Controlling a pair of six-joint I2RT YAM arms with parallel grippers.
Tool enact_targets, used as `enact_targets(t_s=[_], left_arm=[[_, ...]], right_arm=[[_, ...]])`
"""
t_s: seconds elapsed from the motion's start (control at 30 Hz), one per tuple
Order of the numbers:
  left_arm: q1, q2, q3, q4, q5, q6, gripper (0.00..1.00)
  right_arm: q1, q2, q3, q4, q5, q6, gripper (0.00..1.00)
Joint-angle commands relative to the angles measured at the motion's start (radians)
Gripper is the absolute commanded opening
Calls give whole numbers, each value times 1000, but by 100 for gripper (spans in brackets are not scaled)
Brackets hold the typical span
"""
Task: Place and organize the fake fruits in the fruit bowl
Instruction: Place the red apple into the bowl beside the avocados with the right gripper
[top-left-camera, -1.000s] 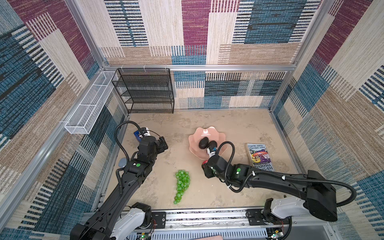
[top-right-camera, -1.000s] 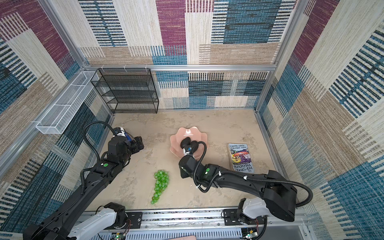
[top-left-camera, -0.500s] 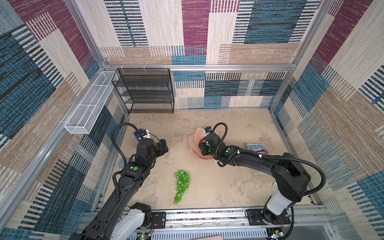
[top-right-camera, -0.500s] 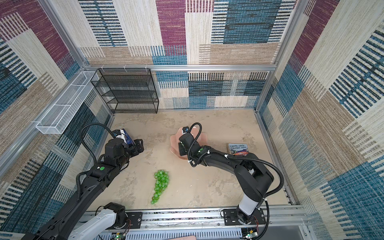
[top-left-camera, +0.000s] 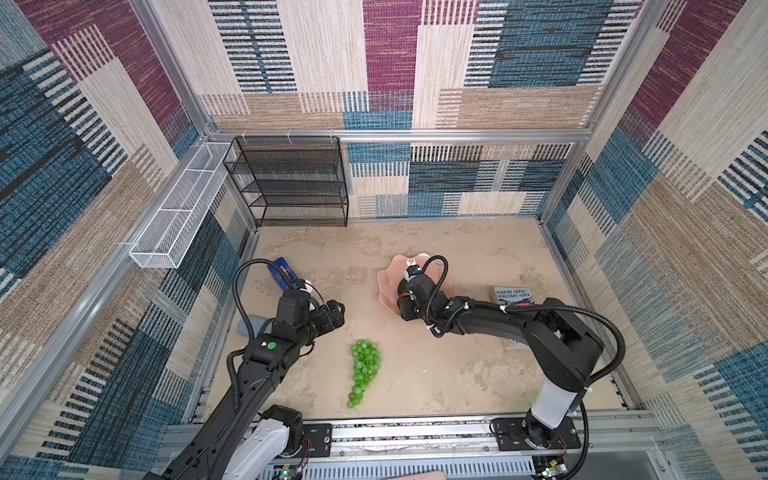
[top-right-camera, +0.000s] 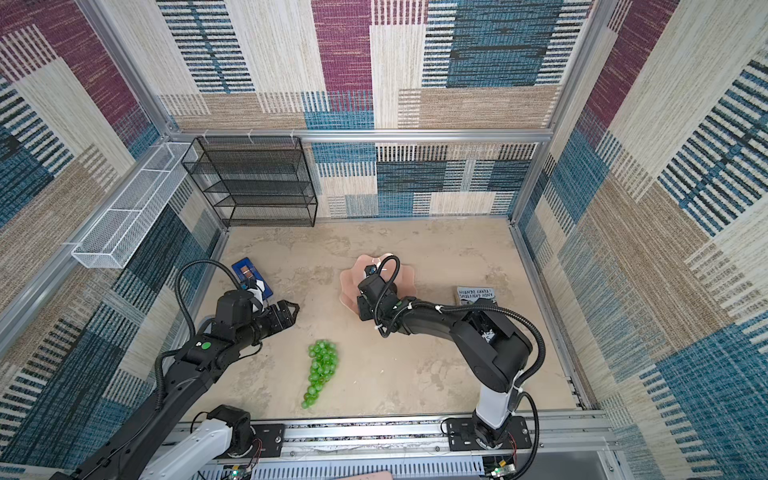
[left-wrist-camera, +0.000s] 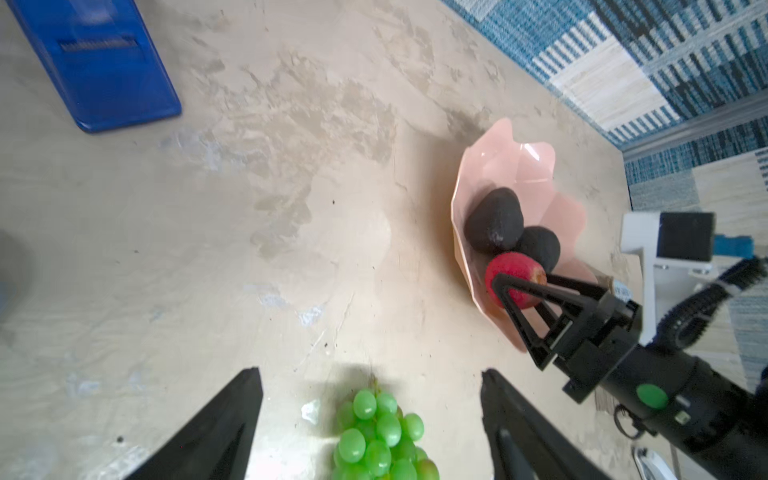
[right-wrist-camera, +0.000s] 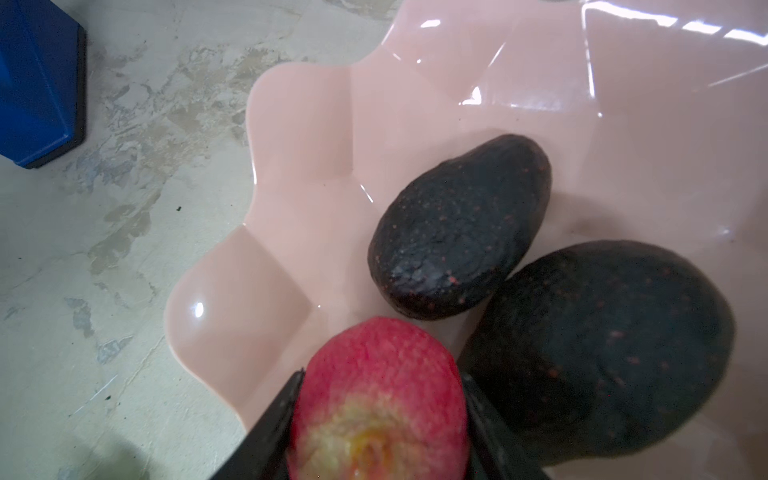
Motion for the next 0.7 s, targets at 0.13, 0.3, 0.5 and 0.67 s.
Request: enact_targets(t_s=[0.13, 0.3, 0.5, 0.67], left_arm=[[-45, -2, -61, -6, 126, -32, 85], [-152, 17, -82, -12, 113, -48, 85], [-315, 100, -86, -32, 64, -53, 85], [-387, 175, -83, -73, 20, -32, 87]], right_arm=[[0, -93, -11, 39, 5, 23, 74], [-12, -240, -26, 37, 60, -4, 90], [-50, -423, -117, 77, 92, -28, 100], [-87, -544, -208, 88, 96, -14, 100]])
